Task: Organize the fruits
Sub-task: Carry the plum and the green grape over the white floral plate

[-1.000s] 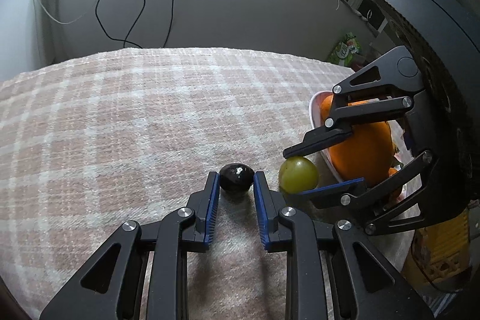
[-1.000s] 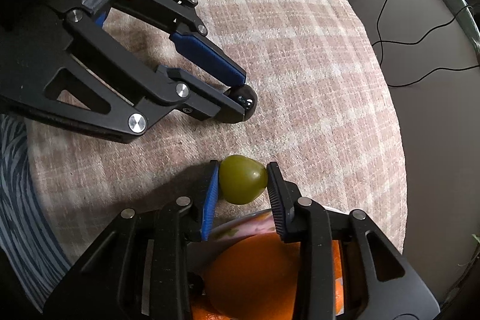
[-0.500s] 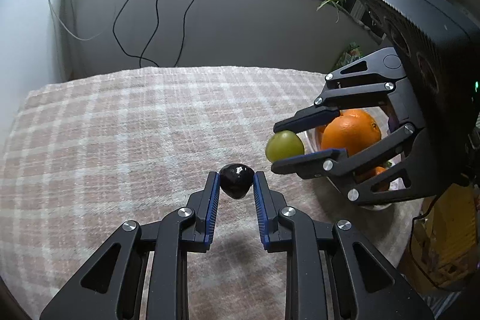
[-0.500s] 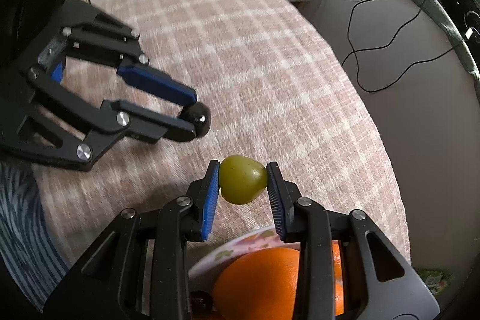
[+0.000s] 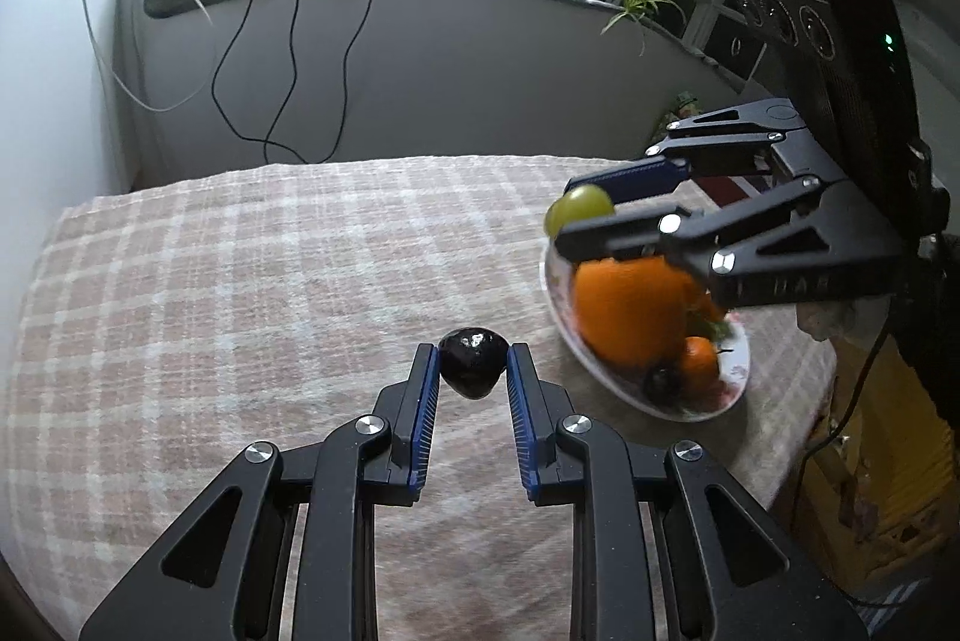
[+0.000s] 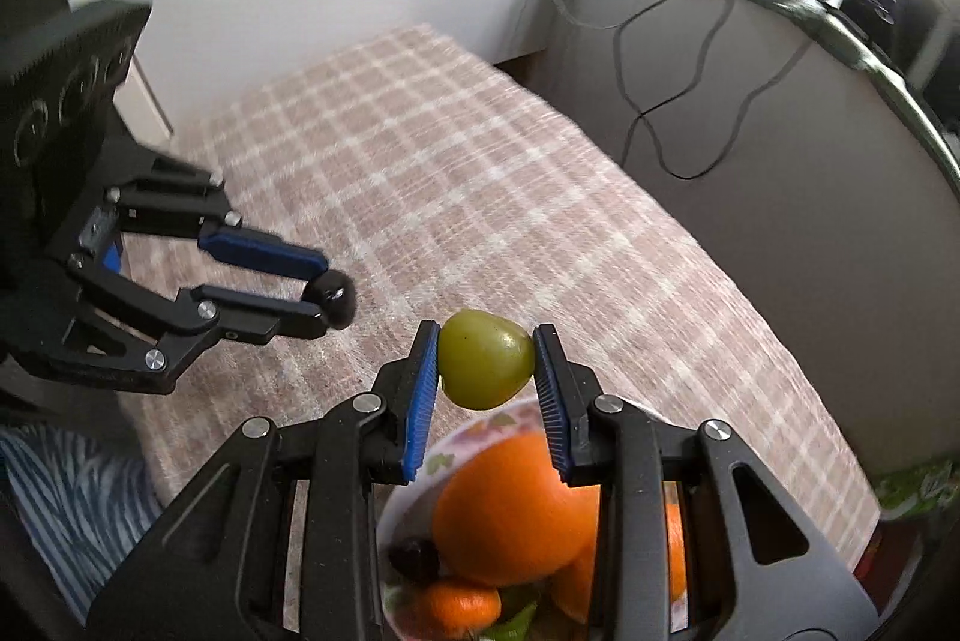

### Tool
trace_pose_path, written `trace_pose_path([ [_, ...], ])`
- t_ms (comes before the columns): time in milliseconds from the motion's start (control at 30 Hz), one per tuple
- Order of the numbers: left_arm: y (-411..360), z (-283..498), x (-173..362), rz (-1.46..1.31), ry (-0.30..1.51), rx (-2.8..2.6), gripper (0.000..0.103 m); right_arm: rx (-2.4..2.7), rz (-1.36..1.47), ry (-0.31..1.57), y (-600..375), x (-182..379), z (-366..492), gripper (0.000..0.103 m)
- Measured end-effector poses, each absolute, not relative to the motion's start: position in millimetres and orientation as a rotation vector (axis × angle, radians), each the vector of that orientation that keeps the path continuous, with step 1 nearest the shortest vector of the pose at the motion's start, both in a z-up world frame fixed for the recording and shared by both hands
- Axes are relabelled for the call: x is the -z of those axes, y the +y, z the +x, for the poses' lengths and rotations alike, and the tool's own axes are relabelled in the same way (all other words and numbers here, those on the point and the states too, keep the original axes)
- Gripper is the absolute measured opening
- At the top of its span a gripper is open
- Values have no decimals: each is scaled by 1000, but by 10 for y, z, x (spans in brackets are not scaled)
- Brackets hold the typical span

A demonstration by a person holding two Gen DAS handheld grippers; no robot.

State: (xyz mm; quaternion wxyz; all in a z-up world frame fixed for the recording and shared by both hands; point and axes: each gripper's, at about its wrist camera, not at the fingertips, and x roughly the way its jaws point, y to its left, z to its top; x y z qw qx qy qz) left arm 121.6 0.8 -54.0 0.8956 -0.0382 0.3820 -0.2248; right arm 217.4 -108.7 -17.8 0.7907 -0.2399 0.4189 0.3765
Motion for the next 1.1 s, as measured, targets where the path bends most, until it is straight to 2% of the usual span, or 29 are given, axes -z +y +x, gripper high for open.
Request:
trace_pose_path([
  [500,-571,1168,424,-88,771,565,21,-648,-236,864,-2208,51,2005,33],
  [1100,-1392,1152,431,50,769,632,21,-552,-125,919,-2904,485,1884,33],
])
